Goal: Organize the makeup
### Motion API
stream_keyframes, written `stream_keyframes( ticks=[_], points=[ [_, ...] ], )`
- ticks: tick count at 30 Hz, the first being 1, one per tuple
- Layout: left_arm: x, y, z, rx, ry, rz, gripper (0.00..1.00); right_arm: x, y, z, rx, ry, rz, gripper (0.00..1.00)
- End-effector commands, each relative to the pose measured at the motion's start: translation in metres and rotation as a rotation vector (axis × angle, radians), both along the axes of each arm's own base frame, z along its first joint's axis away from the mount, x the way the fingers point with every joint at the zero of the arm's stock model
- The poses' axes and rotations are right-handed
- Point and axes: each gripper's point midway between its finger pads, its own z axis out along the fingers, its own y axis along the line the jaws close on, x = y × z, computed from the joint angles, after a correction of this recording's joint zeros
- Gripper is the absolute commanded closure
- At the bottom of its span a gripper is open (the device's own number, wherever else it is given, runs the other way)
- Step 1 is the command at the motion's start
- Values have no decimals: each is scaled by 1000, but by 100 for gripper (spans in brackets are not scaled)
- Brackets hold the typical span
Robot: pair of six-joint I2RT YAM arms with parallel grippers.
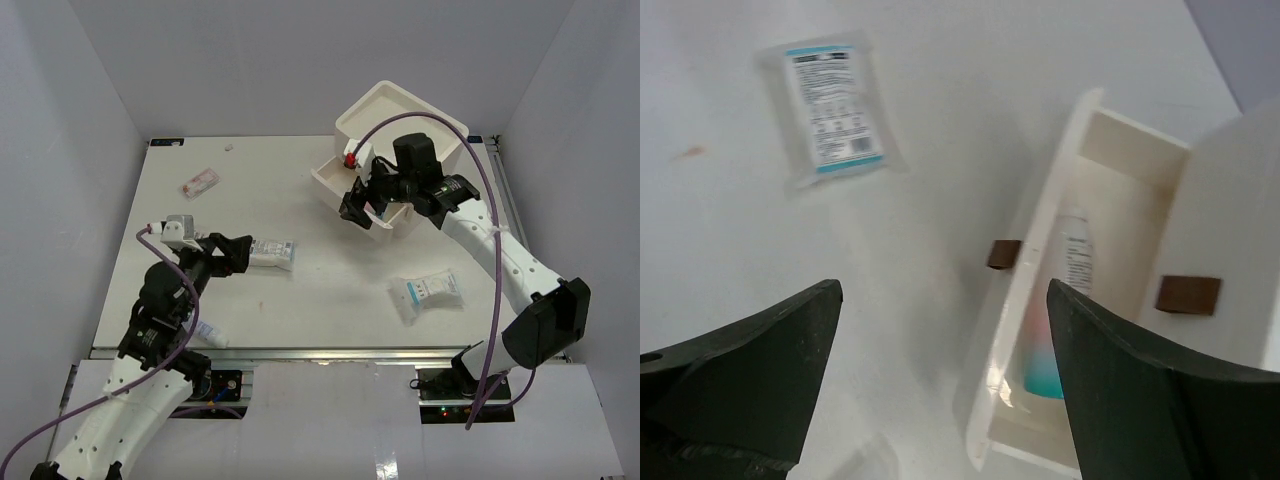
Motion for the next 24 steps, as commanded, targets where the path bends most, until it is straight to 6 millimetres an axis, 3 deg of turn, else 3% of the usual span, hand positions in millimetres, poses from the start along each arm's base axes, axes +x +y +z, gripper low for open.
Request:
stream_keyframes(
  ticks=[1,3,7,11,17,24],
  points=[
    [1,-14,-25,-87,221,-18,2,-94,22,-7,132,145,465,12],
    [-1,-14,-47,-143,371,28,2,-110,22,-15,161,182,520,13],
    [-16,-7,-94,-238,667,182,2,-114,17,-28,167,221,507,14],
    [-44,25,-124,-240,857,421,2,-121,15,-30,206,249,509,13],
    [-75,62,-138,-226,991,721,2,-123,13,-28,220,245,489,13],
    [-89,69,-158,-176,1135,867,2,-125,13,-24,236,236,475,12]
  ],
)
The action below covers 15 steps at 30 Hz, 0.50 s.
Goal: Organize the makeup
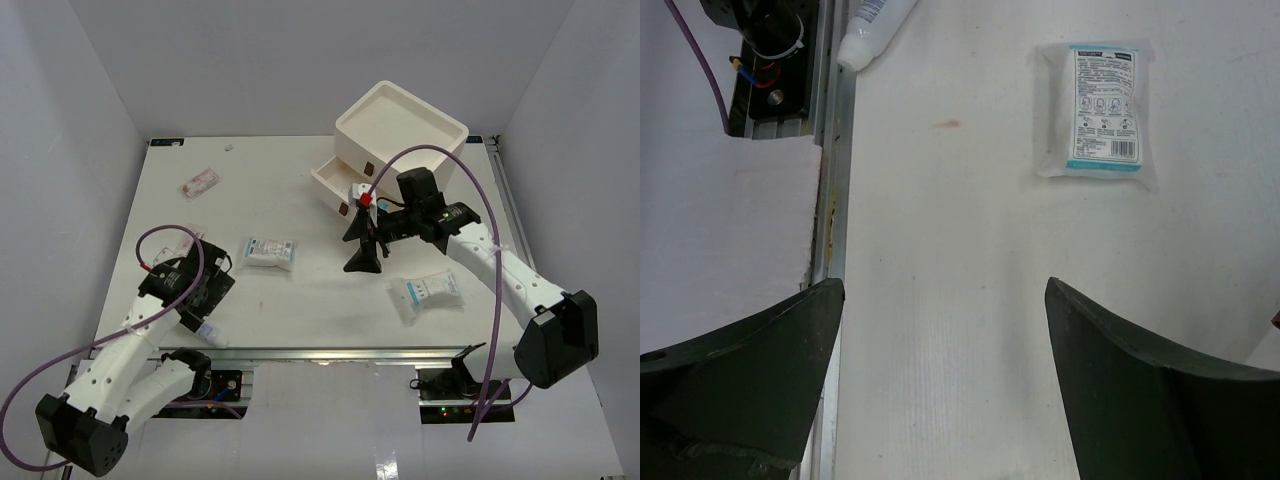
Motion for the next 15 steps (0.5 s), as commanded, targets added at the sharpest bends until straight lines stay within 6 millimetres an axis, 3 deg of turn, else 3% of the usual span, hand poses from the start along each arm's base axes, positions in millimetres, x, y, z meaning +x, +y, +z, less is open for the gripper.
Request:
stream_keyframes(
  ticks=[1,5,15],
  points=[
    [-13,13,-4,45,102,120,2,-3,1,17,58,-32,4,12],
    [-7,23,-13,63,138,151,2,-5,-1,20,66,-45,-1,12],
    [4,35,-61,-7,227,141,2,-9,-7,28,87,-75,-12,11]
  ],
)
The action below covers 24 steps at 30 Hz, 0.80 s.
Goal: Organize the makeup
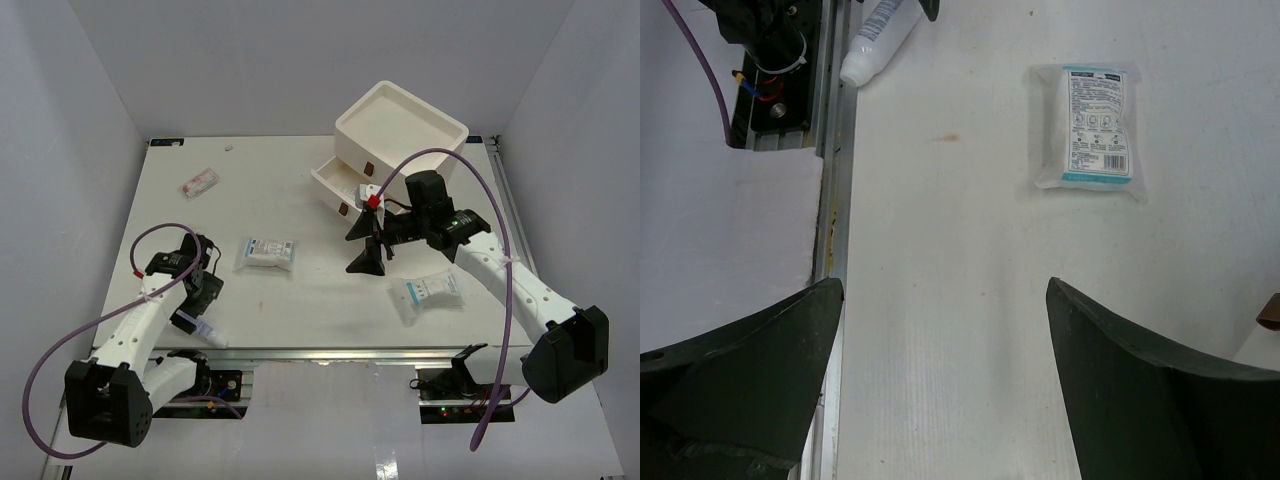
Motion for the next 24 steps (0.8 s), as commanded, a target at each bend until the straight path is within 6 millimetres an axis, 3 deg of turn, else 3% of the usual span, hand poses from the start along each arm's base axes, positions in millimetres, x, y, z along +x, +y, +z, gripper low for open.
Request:
stream_keyframes(
  ticks=[1,5,8,18,24],
  points=[
    [10,-2,-18,-54,8,-37,2,-1,-2,14,44,-38,2,11],
    [19,-3,-30,-91,-1,-35,8,0,-5,16,51,-44,-4,11],
    [19,-3,-40,-115,5,-33,18,0,-6,15,52,-35,-5,10],
    [28,-11,-55,-166,-11,-75,41,1,-7,11,48,-23,-8,10],
    [40,-21,-54,-218,-58,-142,77,3,-10,9,46,-16,-18,11]
  ],
)
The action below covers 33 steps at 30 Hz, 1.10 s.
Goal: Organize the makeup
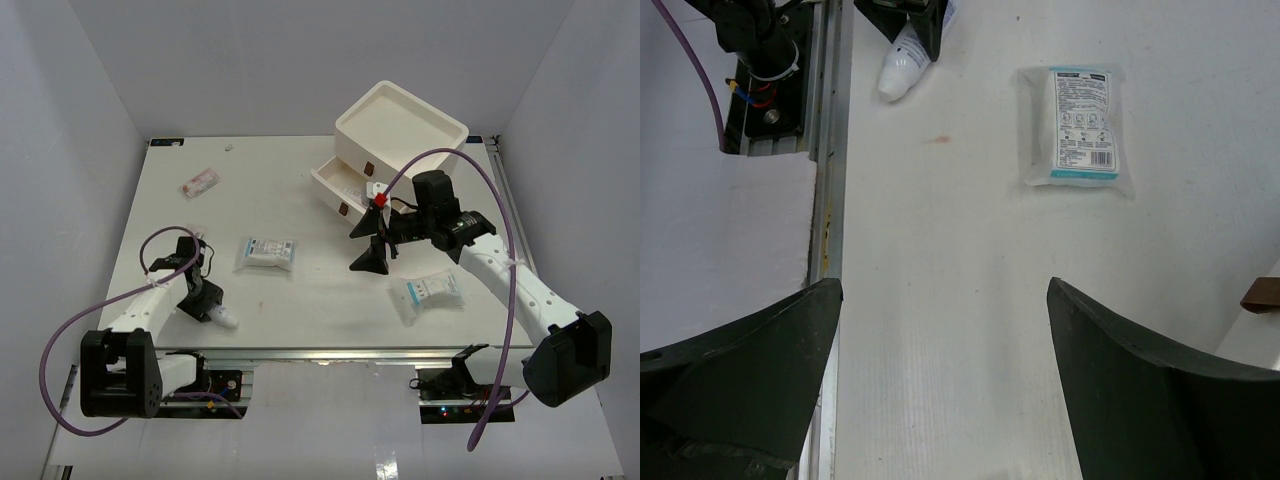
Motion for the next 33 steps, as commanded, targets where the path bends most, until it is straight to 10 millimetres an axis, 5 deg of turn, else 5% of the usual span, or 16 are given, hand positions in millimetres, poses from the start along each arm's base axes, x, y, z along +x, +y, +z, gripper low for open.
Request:
stream_keyframes(
  ticks=[1,6,9,13,18,22,27,29,33],
  points=[
    [18,-14,1,-73,-82,-86,82,0,-2,6,28,-12,6,11],
    [37,-49,33,-232,-255,-286,91,0,-8,12,42,-25,-4,10],
    [48,-68,72,-308,-430,-397,100,2,-13,17,53,-40,-19,10],
    [54,-100,113,-432,-596,-494,100,4,-19,20,56,-59,-39,10],
    [67,-160,192,-581,-890,-651,100,15,-27,20,42,-88,-90,10],
    [95,-205,234,-638,-993,-727,100,24,-36,21,39,-90,-128,10],
    [147,-255,247,-692,-1012,-714,100,36,-53,23,44,-96,-191,10],
    [172,-274,271,-698,-1061,-716,100,39,-58,25,50,-101,-210,10],
    [208,-310,255,-715,-1013,-696,93,42,-67,27,61,-101,-238,10]
  ],
)
